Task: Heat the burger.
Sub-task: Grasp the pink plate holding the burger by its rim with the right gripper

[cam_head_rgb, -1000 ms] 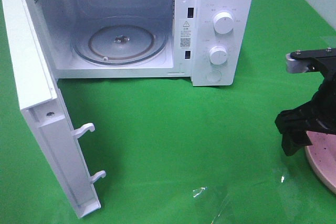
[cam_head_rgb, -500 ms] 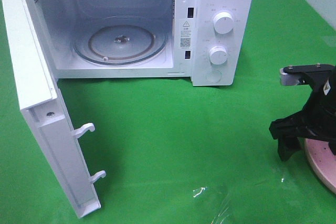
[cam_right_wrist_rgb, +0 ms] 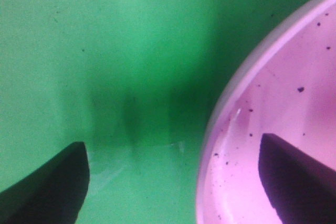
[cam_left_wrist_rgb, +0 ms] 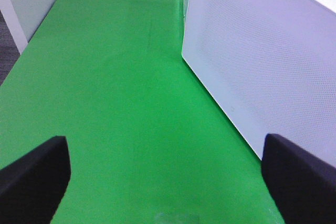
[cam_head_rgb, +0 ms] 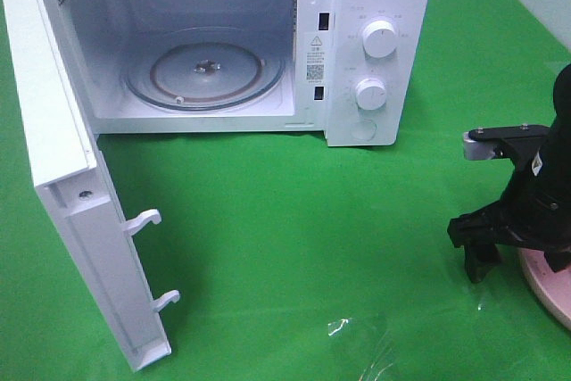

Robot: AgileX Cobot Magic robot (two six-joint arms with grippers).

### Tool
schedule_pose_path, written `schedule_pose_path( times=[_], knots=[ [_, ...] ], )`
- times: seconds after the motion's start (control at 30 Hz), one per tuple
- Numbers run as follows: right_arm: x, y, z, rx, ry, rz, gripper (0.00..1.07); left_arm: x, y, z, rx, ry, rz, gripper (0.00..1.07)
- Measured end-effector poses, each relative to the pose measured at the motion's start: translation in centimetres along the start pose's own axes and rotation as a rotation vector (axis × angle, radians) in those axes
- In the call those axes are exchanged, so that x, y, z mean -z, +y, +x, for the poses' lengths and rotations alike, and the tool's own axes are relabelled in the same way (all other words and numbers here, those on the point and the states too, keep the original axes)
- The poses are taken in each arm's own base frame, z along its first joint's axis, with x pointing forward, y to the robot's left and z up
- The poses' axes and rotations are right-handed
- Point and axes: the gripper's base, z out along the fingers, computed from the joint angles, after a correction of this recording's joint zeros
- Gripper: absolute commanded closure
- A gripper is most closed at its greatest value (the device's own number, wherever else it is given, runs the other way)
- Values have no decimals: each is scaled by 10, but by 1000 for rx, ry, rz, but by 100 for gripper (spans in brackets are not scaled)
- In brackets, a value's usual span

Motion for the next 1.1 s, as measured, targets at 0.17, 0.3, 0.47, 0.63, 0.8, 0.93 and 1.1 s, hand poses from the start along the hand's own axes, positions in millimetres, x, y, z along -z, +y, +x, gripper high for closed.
schedule_pose_path(
  times=[0.17, 0.3, 0.47, 0.63, 0.8, 0.93, 1.1],
  knots=[
    [0, 0, -1, 1, -8, 1, 40, 0, 0, 0, 0, 0, 0, 16],
    [0, 0, -1, 0, -8, 3, 39, 0, 0, 0, 0, 0, 0, 16],
    [-2, -1, -1, 5, -3, 9, 39, 0, 0, 0, 0, 0, 0, 16],
    [-12, 0, 0, 2, 36, 19, 44, 0, 0, 0, 0, 0, 0, 16],
    [-12, -1, -1, 0, 36, 25, 61, 0, 0, 0, 0, 0, 0, 16],
    [-12, -3, -1, -8, 28, 47, 91, 0, 0, 0, 0, 0, 0, 16],
    [-13, -3, -1, -2, 25, 54, 100, 0, 0, 0, 0, 0, 0, 16]
  ],
)
